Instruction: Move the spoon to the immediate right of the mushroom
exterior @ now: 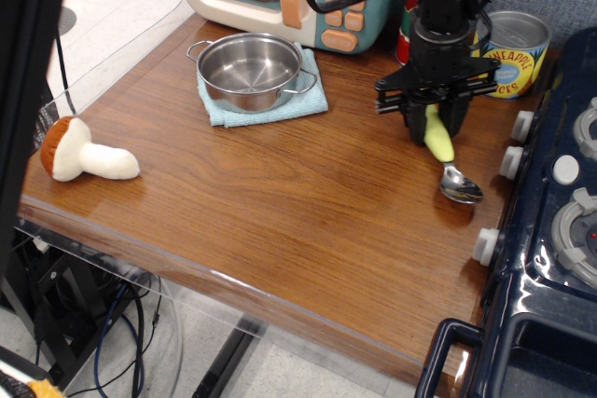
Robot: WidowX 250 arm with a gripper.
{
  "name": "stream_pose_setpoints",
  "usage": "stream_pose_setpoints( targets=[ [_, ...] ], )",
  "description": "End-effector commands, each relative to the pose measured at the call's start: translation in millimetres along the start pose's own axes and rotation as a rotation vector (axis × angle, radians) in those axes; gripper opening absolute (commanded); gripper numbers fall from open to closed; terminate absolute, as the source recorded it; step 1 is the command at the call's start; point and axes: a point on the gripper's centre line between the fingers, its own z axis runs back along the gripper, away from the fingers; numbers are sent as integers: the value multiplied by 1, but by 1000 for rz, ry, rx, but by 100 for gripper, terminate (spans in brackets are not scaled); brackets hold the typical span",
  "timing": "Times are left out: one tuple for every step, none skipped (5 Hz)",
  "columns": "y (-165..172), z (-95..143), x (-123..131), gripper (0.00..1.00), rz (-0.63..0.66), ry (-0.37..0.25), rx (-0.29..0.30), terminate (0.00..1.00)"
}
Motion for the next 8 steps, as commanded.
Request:
stream_pose_setpoints(
  targets=[
    [39,113,27,0,75,-171,-163,0],
    [79,130,17,0,115,-174,-162,0],
    [123,139,-1,0,193,-171,-155,0],
    [162,135,-20,0,362,-156,-153,0],
    [187,130,-35,0,528,-173,-117,0],
    [202,117,-42,0,644,-195,-69,0],
    [209,97,-40,0,709,-216,16,0],
    [213,81,-36,0,749,-233,65,0]
  ],
)
